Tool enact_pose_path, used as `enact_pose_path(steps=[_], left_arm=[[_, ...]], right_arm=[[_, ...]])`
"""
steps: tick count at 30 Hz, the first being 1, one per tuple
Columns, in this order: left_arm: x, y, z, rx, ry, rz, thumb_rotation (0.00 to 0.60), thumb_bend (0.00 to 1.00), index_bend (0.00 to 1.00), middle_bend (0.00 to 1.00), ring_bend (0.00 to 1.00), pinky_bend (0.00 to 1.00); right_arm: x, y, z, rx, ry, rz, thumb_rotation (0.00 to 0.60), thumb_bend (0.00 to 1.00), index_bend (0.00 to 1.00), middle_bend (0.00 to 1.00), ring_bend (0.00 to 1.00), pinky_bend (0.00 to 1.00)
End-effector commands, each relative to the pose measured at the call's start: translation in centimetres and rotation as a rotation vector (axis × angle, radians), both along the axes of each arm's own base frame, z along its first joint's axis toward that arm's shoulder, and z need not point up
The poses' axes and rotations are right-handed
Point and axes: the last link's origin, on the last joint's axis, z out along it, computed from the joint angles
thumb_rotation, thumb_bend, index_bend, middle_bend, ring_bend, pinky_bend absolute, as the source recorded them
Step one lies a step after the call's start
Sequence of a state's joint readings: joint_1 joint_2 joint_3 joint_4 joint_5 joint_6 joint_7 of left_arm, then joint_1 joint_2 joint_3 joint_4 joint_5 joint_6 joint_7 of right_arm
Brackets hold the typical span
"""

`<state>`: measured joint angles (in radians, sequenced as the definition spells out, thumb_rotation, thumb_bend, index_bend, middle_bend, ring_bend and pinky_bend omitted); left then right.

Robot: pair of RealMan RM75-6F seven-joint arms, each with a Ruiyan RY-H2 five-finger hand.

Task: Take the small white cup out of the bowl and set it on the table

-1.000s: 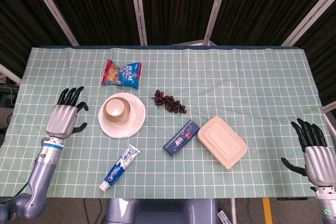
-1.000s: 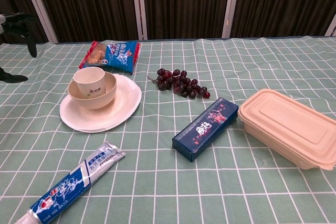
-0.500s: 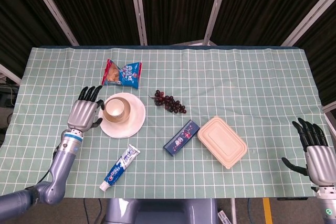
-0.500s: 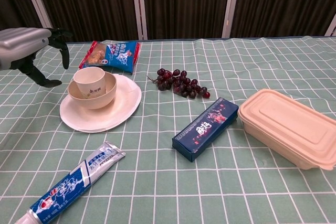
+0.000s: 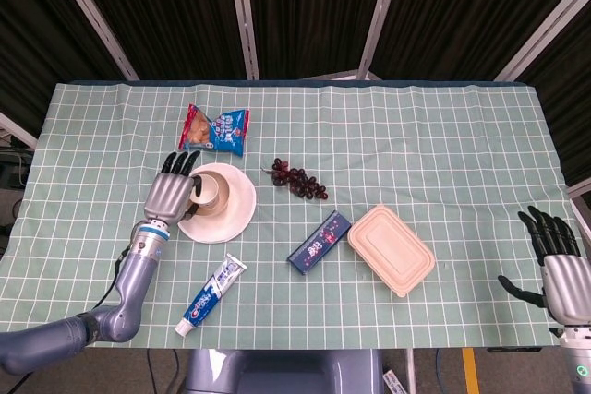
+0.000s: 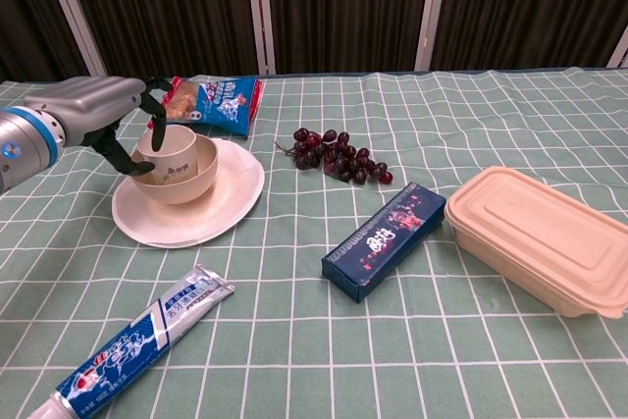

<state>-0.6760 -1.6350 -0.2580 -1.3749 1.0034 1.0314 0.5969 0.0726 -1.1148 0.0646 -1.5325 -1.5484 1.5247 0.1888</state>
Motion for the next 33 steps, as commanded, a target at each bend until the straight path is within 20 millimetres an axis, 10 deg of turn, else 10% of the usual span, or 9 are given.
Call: enact_pose_path(steps=[1, 12, 33], left_arm=[[0.0, 0.0, -0.3, -0.005, 0.003, -0.001, 0.600, 0.39, 0.60, 0.00, 0.00, 0.00], [0.0, -1.1, 1.4, 0.007, -0.017, -0.032, 0.600, 0.54, 0.63, 0.00, 0.00, 0.00], [-4.3, -12.4, 8.3, -0.344, 0.095, 0.057, 0.600, 0.54, 0.63, 0.00, 0.00, 0.00]], right_arm=[[0.0, 0.0, 0.0, -0.002, -0.002, 0.001, 0.600, 0.07, 0.04, 0.00, 0.00, 0.00], [0.1, 0.1, 0.0, -0.003, -0.002, 0.006, 0.600, 0.07, 0.04, 0.00, 0.00, 0.00], [0.6, 0.5, -0.7, 0.011, 0.020, 0.017, 0.600, 0.07, 0.04, 0.00, 0.00, 0.00]])
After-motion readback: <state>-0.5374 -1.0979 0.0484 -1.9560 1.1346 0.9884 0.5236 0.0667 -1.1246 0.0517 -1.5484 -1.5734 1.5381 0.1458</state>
